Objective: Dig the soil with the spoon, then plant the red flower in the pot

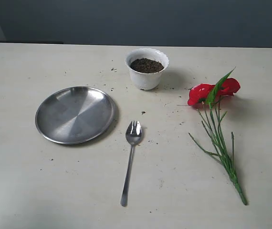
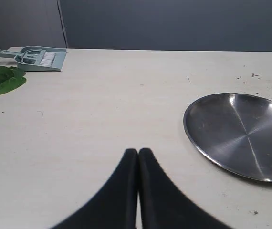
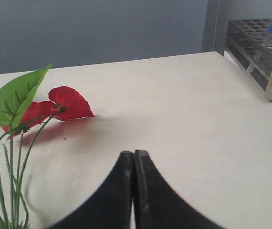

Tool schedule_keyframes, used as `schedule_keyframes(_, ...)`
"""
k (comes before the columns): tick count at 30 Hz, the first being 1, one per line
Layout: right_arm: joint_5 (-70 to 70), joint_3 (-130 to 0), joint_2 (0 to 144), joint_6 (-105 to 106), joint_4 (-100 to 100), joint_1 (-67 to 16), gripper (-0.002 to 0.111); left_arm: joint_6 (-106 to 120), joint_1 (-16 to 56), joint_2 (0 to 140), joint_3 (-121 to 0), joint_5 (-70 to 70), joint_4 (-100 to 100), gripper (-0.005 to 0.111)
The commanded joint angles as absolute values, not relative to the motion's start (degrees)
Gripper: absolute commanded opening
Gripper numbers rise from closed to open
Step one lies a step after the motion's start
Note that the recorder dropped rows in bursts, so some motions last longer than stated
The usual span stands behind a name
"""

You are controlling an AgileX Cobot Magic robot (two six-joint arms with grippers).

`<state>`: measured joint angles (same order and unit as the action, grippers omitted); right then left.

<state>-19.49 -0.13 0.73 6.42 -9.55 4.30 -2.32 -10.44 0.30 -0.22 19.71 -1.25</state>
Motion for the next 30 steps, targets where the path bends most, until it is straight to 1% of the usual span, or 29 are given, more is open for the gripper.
schedule_keyframes(1,-19.21,0.0,0.52,6.45,-9.59,4.54,-0.001,-2.4,-10.11,0.0,0.0,19.15,-1.21,0.0)
schedule_keyframes(20,-19.21,0.0,0.52,6.45,-9.59,4.54,-0.001,-2.4,-10.11,0.0,-0.35,17.92,-3.41,0.0)
schedule_keyframes(26,-19.21,0.0,0.52,6.45,-9.59,4.54,-0.001,-2.4,-10.11,0.16,-6.42,18.13,-4.42,0.0)
schedule_keyframes(30,-19.21,0.0,0.52,6.45,-9.59,4.54,-0.001,-2.4,-10.11,4.05,-11.24,20.18,-4.51,0.0)
